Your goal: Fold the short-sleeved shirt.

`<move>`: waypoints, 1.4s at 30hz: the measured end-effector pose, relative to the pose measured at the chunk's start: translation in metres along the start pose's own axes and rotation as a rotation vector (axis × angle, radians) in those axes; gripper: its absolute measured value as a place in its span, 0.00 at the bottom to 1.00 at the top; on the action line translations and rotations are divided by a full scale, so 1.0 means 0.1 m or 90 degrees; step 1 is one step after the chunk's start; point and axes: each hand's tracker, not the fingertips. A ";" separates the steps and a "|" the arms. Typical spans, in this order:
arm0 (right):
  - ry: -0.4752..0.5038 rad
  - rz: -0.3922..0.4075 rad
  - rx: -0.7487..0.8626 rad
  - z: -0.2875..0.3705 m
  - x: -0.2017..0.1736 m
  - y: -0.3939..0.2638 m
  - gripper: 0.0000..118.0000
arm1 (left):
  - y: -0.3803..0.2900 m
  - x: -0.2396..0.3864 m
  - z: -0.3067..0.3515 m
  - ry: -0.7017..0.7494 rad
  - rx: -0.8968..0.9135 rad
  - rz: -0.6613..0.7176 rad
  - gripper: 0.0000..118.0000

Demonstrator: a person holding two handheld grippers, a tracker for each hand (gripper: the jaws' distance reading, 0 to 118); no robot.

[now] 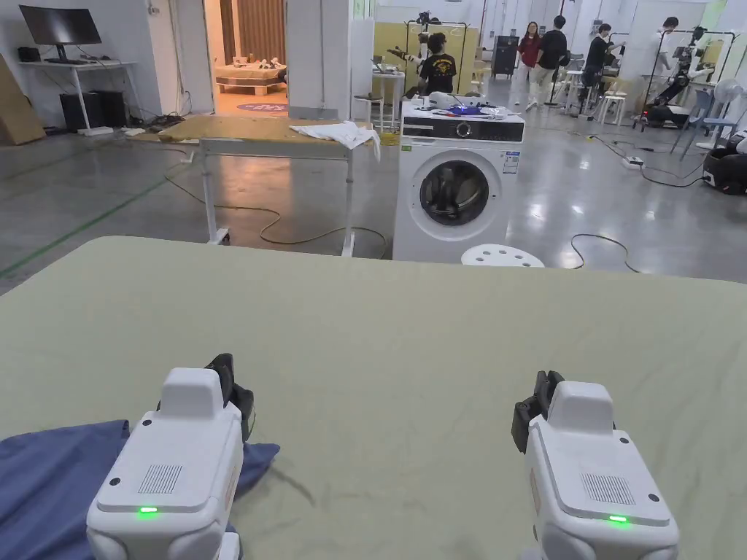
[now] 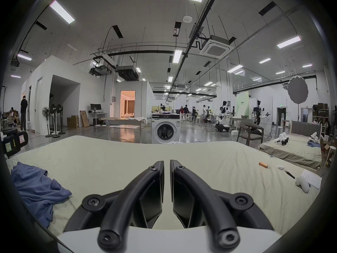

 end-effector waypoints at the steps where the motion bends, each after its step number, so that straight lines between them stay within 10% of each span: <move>1: 0.000 0.001 0.000 0.00 0.00 0.00 0.05 | 0.00 0.00 0.00 -0.001 -0.001 -0.003 0.00; 20: 0.000 0.022 -0.021 -0.04 0.03 -0.01 0.05 | -0.02 0.00 0.00 -0.007 -0.012 -0.018 0.00; 28: 0.026 -0.315 -0.023 -0.04 0.33 0.07 0.05 | -0.03 -0.43 -0.03 -0.042 -0.015 0.404 0.00; 30: 0.020 -0.206 -0.021 -0.06 0.27 0.13 0.04 | 0.07 -0.26 -0.02 -0.019 -0.021 0.201 0.00; 36: 0.027 0.627 0.071 -0.09 -0.32 -0.02 0.05 | -0.20 0.39 0.00 -0.028 -0.015 -0.659 0.00; 39: 0.048 0.761 0.096 -0.03 -0.35 -0.11 0.04 | -0.39 0.40 0.00 -0.028 0.008 -0.848 0.00; 42: 0.053 0.732 0.088 0.01 -0.38 -0.10 0.04 | -0.23 0.41 0.10 -0.043 0.009 -0.768 0.00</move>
